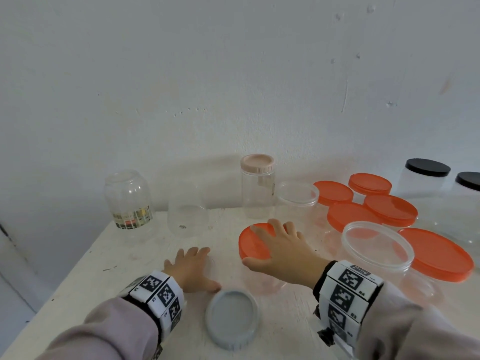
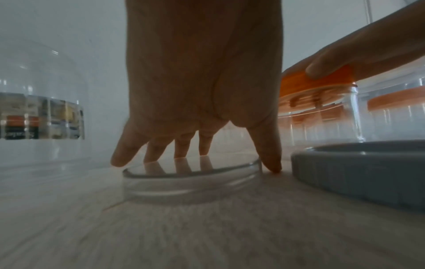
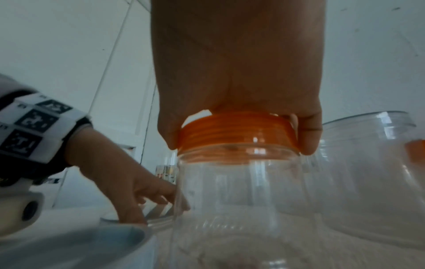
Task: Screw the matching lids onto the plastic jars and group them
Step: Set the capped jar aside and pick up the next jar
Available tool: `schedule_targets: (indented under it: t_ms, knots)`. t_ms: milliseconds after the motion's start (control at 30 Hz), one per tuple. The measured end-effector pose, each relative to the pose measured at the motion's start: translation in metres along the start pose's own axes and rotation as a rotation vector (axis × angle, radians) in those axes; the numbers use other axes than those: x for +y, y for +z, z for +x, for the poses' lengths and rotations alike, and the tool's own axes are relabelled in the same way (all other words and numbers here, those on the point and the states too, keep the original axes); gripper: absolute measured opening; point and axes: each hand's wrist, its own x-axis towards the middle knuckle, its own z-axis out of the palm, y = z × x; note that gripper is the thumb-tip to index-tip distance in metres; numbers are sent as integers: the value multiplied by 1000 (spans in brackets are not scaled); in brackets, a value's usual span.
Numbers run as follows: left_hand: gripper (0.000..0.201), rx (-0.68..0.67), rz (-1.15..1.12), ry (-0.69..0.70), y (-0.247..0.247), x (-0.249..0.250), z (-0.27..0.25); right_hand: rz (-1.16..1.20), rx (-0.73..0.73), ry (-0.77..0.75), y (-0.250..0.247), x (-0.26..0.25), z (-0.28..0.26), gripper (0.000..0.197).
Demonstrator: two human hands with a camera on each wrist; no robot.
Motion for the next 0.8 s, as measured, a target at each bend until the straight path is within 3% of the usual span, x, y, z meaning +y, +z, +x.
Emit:
schedule_targets:
  t_ms: [267,433,633,800]
  knots:
    - [102,-19,-33,72,-3,-24,-3,82,-20,231,-13,14,-1,69]
    - [101,12,-164,139,-6,-47,-5,63,9,368,-17,17,3,66]
    - [101,92,-398,205,-13,-81,-9,105,102,241,-26,-23,39,66]
    - [101,174,-556,221,-24,-104,-15,223,3,158,-21,-78,91,68]
